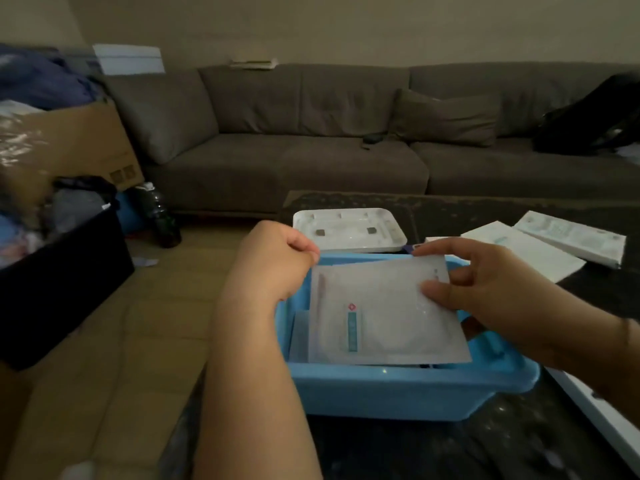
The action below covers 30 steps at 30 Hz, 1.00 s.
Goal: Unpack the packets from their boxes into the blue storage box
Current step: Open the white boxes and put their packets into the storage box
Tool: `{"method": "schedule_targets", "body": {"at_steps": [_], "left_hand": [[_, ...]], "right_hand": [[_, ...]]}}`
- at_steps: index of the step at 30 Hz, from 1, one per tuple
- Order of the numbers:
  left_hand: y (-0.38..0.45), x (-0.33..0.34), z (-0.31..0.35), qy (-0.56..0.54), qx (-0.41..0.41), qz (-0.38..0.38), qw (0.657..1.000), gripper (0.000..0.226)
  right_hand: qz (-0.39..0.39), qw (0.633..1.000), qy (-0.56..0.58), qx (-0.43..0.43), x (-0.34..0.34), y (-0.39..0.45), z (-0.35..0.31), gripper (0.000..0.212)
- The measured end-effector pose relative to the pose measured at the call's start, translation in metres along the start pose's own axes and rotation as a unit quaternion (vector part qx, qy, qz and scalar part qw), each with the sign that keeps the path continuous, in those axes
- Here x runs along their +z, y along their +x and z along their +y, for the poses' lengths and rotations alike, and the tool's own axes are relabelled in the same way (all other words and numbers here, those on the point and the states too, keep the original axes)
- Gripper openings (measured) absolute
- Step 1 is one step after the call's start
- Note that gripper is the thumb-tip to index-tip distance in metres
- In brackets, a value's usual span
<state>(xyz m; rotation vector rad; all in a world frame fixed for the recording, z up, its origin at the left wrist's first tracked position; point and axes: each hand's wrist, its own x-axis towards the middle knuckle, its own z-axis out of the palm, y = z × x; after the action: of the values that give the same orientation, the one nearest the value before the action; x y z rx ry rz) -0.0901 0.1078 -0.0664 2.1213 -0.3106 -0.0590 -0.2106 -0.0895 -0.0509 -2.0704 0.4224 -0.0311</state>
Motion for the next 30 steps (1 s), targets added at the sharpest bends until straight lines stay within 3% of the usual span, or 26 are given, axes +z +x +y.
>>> {"method": "schedule_targets", "body": {"at_steps": [9, 14, 18, 22, 26, 30], "left_hand": [[0.005, -0.012, -0.009, -0.036, -0.003, 0.042, 0.998, 0.006], [0.007, -0.013, -0.01, -0.036, 0.004, 0.039, 0.999, 0.016], [0.006, -0.012, -0.008, -0.027, 0.005, 0.039, 0.999, 0.015], [0.003, -0.012, -0.005, -0.041, -0.007, 0.042, 0.998, 0.014], [0.0, -0.012, -0.002, -0.041, -0.013, 0.04, 0.998, 0.013], [-0.002, -0.014, 0.0, -0.027, -0.014, 0.044, 0.999, 0.011]], "right_hand": [[-0.068, 0.994, -0.033, 0.084, 0.031, 0.025, -0.002, 0.03], [-0.101, 0.979, -0.144, 0.099, 0.033, 0.028, -0.002, 0.03], [-0.13, 0.921, -0.367, 0.015, 0.035, 0.026, 0.002, 0.057], [-0.153, 0.868, -0.472, -0.027, 0.038, 0.025, 0.006, 0.077], [-0.17, 0.832, -0.526, -0.044, 0.042, 0.025, 0.008, 0.084], [-0.189, 0.834, -0.516, -0.049, 0.042, 0.031, 0.013, 0.083]]}}
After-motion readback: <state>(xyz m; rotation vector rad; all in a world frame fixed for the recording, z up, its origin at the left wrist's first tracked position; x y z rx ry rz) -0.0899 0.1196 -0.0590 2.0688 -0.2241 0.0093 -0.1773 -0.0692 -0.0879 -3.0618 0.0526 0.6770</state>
